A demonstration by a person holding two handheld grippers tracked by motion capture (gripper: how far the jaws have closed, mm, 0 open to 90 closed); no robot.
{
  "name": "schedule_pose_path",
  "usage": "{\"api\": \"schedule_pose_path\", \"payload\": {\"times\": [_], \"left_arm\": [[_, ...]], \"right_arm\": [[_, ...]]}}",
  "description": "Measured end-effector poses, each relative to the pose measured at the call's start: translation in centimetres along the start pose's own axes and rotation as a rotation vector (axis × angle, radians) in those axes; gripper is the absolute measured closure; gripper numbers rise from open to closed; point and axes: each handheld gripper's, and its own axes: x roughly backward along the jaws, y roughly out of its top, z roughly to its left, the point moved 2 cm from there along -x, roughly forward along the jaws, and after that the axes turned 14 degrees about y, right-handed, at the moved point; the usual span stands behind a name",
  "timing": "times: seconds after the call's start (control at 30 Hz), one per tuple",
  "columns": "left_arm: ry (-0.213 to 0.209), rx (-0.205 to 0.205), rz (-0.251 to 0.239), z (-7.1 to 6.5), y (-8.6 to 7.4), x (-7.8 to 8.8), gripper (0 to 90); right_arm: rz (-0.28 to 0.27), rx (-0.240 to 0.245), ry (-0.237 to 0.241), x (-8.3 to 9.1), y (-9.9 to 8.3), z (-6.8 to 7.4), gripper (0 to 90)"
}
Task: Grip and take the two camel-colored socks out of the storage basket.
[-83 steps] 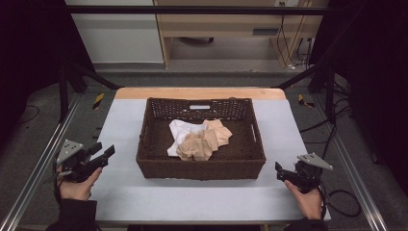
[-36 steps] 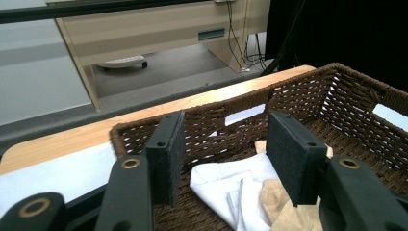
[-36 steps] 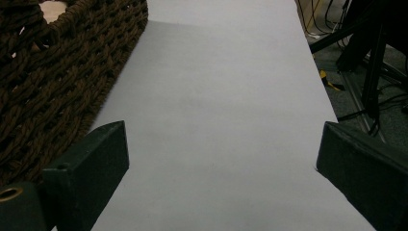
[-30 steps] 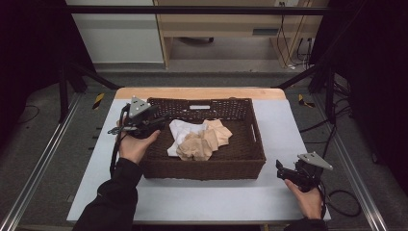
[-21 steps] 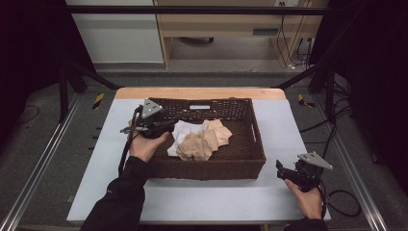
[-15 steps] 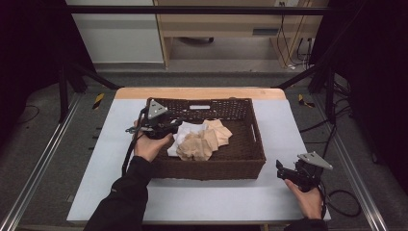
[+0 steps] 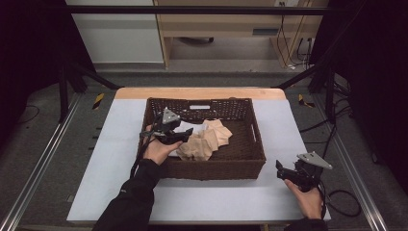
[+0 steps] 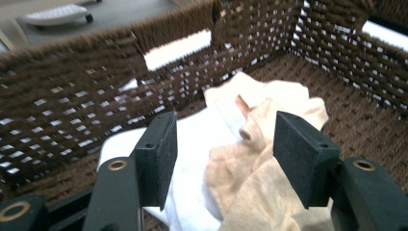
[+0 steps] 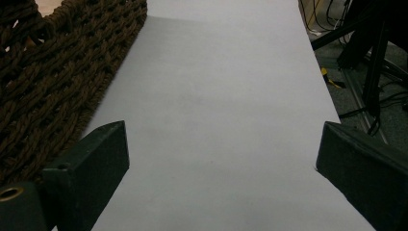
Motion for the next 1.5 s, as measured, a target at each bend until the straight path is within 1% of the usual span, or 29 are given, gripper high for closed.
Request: {"api": "schedule_pose_path", "payload": {"times": [0.13, 0.2, 0.27, 0.3, 0.33, 0.4, 0.47, 0.5, 0.53, 0.6, 0.7, 0.77, 0.8, 0.83, 0.87, 0.9, 0.97, 1.0, 1.03, 1.1, 1.13, 1.23, 1.27, 1.3, 1.33, 1.37, 1.4, 1.47, 1.5], "left_arm": [[-0.007, -0.023, 0.049, -0.3, -0.5, -0.6, 42.0], [-0.027, -0.014, 0.055, -0.5, -0.8, -0.9, 44.6], [-0.039, -0.026, 0.069, -0.7, -1.1, -1.1, 45.5], [-0.039, -0.026, 0.069, -0.7, -1.1, -1.1, 45.4], [-0.039, -0.043, 0.076, -0.7, -1.2, -1.2, 45.7], [-0.046, -0.053, 0.094, -0.8, -1.4, -1.2, 46.1], [-0.047, -0.049, 0.097, -0.8, -1.5, -1.3, 46.4], [-0.044, -0.061, 0.115, -0.9, -1.6, -1.4, 46.4], [-0.037, -0.076, 0.117, -0.9, -1.8, -1.5, 46.2], [-0.036, -0.088, 0.139, -1.0, -2.0, -1.7, 46.8], [-0.038, -0.092, 0.155, -1.0, -2.1, -1.8, 50.4], [-0.043, -0.083, 0.179, -1.0, -2.2, -2.0, 51.5], [-0.048, -0.087, 0.200, -1.1, -2.3, -2.1, 54.4], [-0.048, -0.087, 0.200, -1.1, -2.3, -2.1, 55.5], [-0.056, -0.097, 0.223, -1.2, -2.4, -2.3, 56.4], [-0.056, -0.097, 0.223, -1.2, -2.4, -2.3, 57.8], [-0.055, -0.110, 0.241, -1.5, -2.5, -2.5, 62.4], [-0.060, -0.127, 0.250, -1.5, -2.6, -2.6, 62.4], [-0.063, -0.129, 0.254, -1.6, -2.6, -2.6, 68.8], [-0.073, -0.132, 0.252, -1.6, -2.6, -2.5, 77.5], [-0.088, -0.135, 0.245, -1.6, -2.5, -2.4, 81.9], [-0.102, -0.131, 0.230, -1.5, -2.4, -2.2, 84.3], [-0.111, -0.127, 0.202, -1.3, -2.2, -1.9, 85.2], [-0.117, -0.111, 0.176, -1.2, -2.1, -1.7, 85.4], [-0.117, -0.111, 0.176, -1.2, -2.1, -1.7, 85.5], [-0.119, -0.099, 0.154, -1.0, -2.1, -1.5, 85.5], [-0.123, -0.079, 0.126, -0.8, -1.9, -1.3, 85.5], [-0.119, -0.049, 0.092, -0.6, -1.7, -1.0, 85.6], [-0.115, -0.029, 0.058, -0.4, -1.3, -0.6, 85.6]], "right_arm": [[0.005, 0.004, 0.002, 0.0, 0.0, 0.0, 4.6], [0.008, 0.008, 0.003, -0.1, -0.1, 0.0, 4.6], [0.010, 0.004, 0.004, -0.1, 0.0, 0.0, 4.6], [0.010, 0.003, 0.004, -0.1, 0.0, 0.1, 4.6], [0.010, 0.005, 0.004, -0.1, 0.0, 0.0, 4.6], [0.011, 0.004, 0.003, -0.1, -0.1, 0.1, 4.6], [0.013, 0.005, 0.002, -0.1, -0.1, 0.1, 4.6], [0.014, 0.006, 0.002, -0.1, -0.1, 0.1, 4.7], [0.015, 0.006, 0.002, -0.1, -0.1, 0.1, 4.7], [0.016, 0.009, 0.002, -0.2, -0.1, 0.1, 4.7], [0.016, 0.009, 0.001, -0.2, -0.1, 0.1, 4.7], [0.016, 0.009, 0.001, -0.2, -0.1, 0.1, 4.7], [0.016, 0.008, 0.001, -0.2, -0.1, 0.1, 4.7], [0.016, 0.009, 0.001, -0.2, -0.1, 0.0, 4.7], [0.016, 0.009, 0.001, -0.2, -0.1, 0.0, 4.7], [0.017, 0.009, 0.001, -0.2, -0.1, 0.0, 4.8], [0.016, 0.009, 0.002, -0.2, -0.1, 0.0, 4.8], [0.016, 0.009, 0.001, -0.2, -0.1, 0.0, 4.8], [0.015, 0.005, 0.001, -0.1, -0.1, 0.0, 4.9], [0.015, 0.004, 0.001, -0.1, -0.1, 0.0, 4.9], [0.015, 0.004, 0.001, -0.1, -0.1, 0.0, 4.9], [0.015, 0.004, 0.000, -0.1, -0.1, 0.0, 5.0], [0.014, 0.005, 0.000, -0.1, -0.1, 0.0, 5.0], [0.015, 0.003, 0.000, -0.1, -0.1, 0.0, 5.0], [0.015, 0.003, 0.000, -0.1, -0.1, 0.0, 5.0], [0.014, 0.004, -0.001, -0.1, -0.1, 0.0, 5.0], [0.013, 0.004, -0.001, -0.1, -0.1, 0.0, 5.0], [0.015, 0.003, -0.004, -0.1, -0.1, 0.0, 5.0], [0.014, 0.003, -0.004, -0.1, -0.1, 0.0, 5.0]]}}
